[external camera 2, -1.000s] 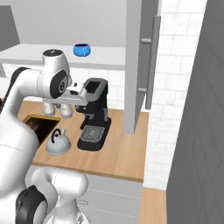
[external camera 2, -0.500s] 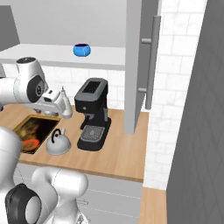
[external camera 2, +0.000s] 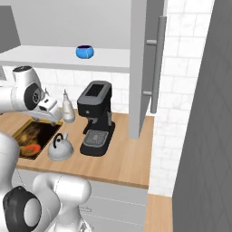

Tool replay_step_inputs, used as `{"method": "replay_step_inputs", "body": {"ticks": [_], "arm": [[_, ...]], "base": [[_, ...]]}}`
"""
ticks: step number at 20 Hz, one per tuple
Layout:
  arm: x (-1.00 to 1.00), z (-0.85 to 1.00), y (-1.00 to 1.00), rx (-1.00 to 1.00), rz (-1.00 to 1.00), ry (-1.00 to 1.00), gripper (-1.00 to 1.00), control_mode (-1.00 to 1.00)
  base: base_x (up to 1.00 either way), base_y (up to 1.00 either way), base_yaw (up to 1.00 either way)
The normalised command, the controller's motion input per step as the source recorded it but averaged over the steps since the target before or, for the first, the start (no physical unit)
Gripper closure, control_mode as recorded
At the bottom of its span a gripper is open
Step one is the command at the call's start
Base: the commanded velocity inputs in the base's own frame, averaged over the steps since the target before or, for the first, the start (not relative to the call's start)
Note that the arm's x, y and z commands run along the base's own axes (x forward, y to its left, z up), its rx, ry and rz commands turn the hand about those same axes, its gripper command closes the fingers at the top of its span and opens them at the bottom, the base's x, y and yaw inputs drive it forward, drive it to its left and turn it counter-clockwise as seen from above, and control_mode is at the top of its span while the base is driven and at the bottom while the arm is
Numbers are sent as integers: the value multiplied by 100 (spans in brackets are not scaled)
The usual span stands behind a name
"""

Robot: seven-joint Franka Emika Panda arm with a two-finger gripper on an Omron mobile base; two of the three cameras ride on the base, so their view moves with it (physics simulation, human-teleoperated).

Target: Pick the kettle from the counter and place it on the tray. Then pick the mug from the cabinet and place it on the tray. Then close the cabinet doors.

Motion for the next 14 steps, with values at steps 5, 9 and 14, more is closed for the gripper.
{"method": "replay_step_inputs", "body": {"ticks": [5,9,14], "arm": [[20,-40,0,0,0,0,-100,-100],[27,-40,0,0,0,1,-100,-100],[26,-30,0,0,0,3,-100,-100]], "base": [[0,0,0],[0,0,0],[0,0,0]]}}
